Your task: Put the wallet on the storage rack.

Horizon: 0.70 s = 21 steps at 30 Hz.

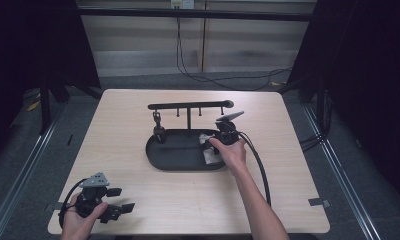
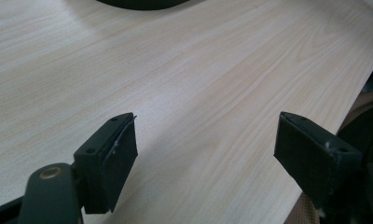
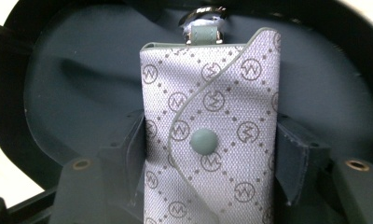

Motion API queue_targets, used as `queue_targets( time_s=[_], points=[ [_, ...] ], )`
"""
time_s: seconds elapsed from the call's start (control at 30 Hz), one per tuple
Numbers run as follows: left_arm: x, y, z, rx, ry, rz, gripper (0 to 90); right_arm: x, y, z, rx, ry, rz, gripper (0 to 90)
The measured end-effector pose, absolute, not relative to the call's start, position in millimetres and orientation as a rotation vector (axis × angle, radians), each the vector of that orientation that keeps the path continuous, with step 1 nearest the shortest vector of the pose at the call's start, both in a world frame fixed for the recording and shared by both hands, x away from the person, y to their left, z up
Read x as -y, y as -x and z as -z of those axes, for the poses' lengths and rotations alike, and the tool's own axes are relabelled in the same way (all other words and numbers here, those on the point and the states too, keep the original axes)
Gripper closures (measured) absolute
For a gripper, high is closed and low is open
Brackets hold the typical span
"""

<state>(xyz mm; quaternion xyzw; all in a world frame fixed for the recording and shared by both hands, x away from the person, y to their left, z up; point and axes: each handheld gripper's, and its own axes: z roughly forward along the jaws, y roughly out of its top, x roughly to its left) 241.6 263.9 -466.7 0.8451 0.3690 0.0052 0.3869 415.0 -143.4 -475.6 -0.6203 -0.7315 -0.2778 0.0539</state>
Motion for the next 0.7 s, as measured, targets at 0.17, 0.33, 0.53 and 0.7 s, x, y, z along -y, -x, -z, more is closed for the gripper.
queue_targets(
  time_s=[0.17,0.33,0.53,0.7],
  points=[
    [-263.5,-241.5,467.3,-0.941,-2.152,-0.012,20.9,144.5,-414.9,475.2,2.234,1.895,0.844,32.6],
    [-262.9,-241.8,467.4,-0.943,-2.15,-0.013,20.9,147.5,-415.5,475.6,2.246,1.921,0.836,31.7],
    [-263.2,-241.3,465.9,-0.946,-2.145,-0.009,20.9,147.8,-416.5,476.8,2.279,1.911,0.808,30.7],
    [-262.4,-242.1,466.8,-0.941,-2.154,-0.02,21.0,147.7,-415.8,477.1,2.302,1.903,0.81,29.4]
  ],
)
